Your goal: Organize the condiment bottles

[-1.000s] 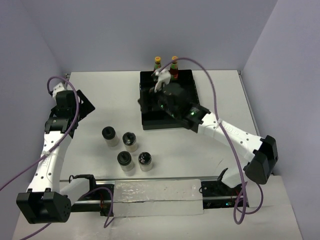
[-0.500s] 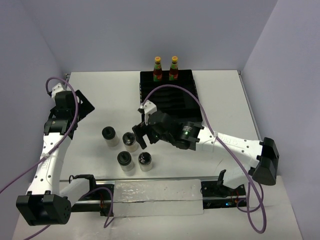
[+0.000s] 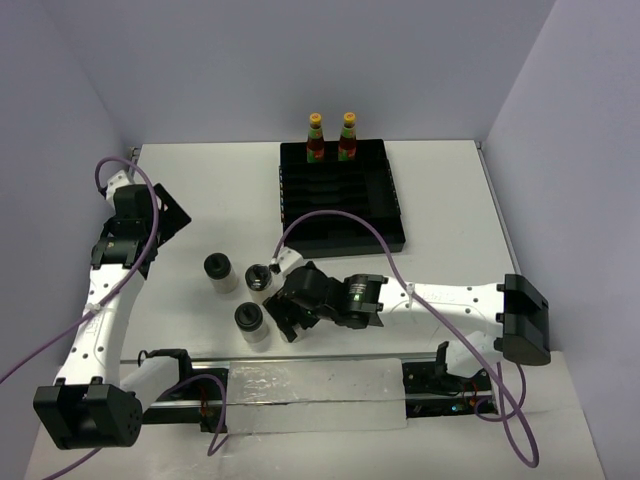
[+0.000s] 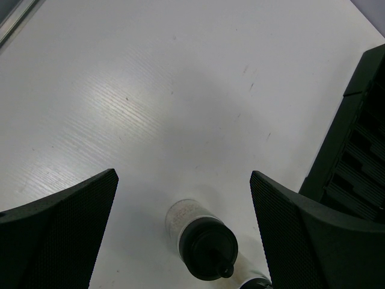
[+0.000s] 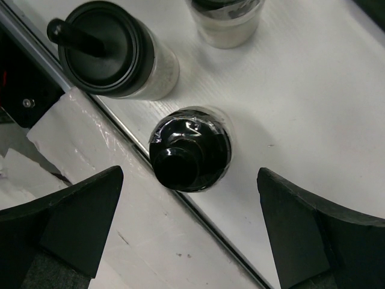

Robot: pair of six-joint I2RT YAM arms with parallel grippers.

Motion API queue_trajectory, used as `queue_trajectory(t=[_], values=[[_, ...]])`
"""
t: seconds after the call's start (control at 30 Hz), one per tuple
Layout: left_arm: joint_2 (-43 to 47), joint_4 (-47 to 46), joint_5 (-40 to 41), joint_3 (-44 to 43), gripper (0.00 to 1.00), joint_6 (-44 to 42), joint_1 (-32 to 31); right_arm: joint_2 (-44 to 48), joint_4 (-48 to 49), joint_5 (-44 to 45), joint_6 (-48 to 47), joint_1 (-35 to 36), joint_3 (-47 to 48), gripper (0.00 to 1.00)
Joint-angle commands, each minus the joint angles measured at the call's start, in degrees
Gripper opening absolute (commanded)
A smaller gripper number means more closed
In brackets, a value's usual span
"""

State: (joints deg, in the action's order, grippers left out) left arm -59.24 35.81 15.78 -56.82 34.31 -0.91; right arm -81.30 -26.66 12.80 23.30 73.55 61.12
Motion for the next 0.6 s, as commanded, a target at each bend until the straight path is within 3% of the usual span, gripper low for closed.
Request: queue_trajectory(t=[0.0, 0.3, 0.57], values=[[-0.2, -2.5, -0.7, 0.4, 0.99, 0.8, 0.5, -2.0, 3.4, 0.4, 1.3, 1.2, -0.5, 1.00], [0.4, -2.4, -0.7, 0.8, 1.00, 0.7, 0.5, -6.2, 5.1, 0.8, 1.7, 2.0, -0.2, 1.00], [0.4, -2.7, -1.1, 1.0, 0.99, 0.9, 0.5, -7.4, 5.9, 1.1, 1.7, 2.0, -0.5, 0.82]])
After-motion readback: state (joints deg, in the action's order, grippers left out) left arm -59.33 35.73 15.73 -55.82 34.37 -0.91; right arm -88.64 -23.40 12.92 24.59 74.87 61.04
